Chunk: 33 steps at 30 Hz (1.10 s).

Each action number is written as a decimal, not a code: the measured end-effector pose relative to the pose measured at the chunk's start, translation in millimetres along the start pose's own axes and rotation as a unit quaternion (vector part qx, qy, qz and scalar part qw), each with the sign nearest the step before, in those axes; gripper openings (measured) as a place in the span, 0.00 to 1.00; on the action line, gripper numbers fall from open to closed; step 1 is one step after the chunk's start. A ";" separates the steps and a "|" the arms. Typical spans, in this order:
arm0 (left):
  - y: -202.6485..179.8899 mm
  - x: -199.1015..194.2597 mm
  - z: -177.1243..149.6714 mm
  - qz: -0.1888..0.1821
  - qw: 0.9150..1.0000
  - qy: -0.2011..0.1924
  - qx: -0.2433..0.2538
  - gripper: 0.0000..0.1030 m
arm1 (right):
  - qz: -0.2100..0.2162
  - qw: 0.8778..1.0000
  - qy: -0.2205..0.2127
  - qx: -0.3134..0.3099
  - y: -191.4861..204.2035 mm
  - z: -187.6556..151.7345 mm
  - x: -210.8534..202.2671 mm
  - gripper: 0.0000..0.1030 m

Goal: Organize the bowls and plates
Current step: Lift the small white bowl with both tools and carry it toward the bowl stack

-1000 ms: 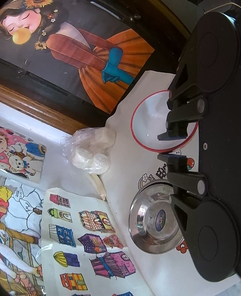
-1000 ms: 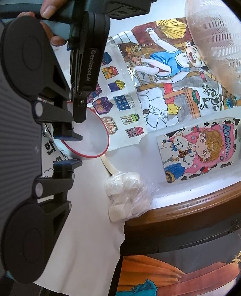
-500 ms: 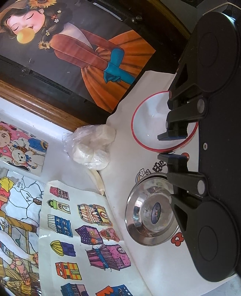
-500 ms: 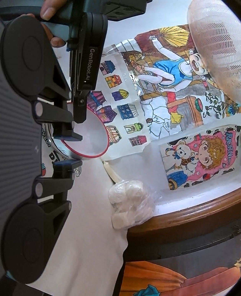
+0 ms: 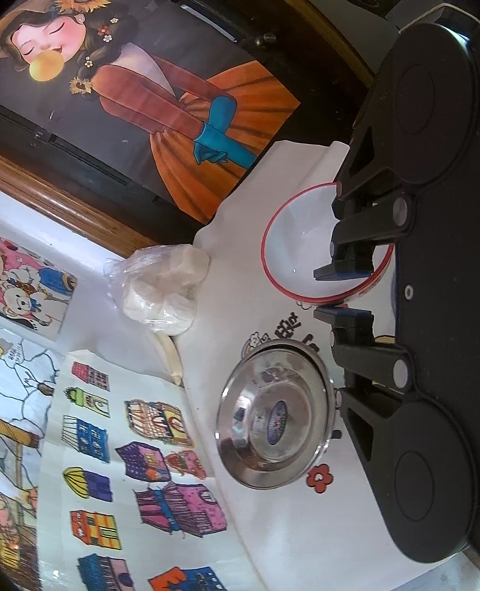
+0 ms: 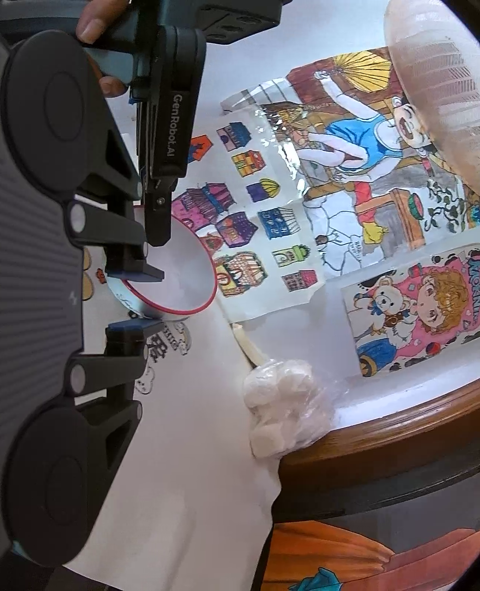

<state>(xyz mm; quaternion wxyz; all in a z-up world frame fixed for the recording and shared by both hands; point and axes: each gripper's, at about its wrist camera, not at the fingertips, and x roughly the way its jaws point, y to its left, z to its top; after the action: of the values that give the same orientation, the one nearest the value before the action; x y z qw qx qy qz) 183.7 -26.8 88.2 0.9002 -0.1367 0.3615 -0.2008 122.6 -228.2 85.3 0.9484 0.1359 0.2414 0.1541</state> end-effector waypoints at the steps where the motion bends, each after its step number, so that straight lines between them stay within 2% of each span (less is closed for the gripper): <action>1: 1.4 0.8 -1.8 0.000 1.000 0.002 -0.002 0.14 | 0.000 1.000 0.003 0.000 -0.3 -1.7 -0.1 0.23; 23: 12.2 -11.2 -48.1 -0.001 1.000 0.015 -0.012 0.15 | 0.033 0.998 0.051 0.017 -5.8 -34.0 -17.1 0.23; 33: 23.2 -9.7 -63.4 0.005 0.999 0.020 -0.038 0.15 | 0.042 0.996 0.074 0.035 -8.5 -44.9 -13.7 0.23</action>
<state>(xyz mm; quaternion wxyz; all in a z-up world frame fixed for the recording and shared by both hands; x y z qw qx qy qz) 138.6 -8.3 40.4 0.8879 -0.1650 0.3875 -0.1851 90.6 -232.7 50.1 0.9153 0.1674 0.3102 0.1948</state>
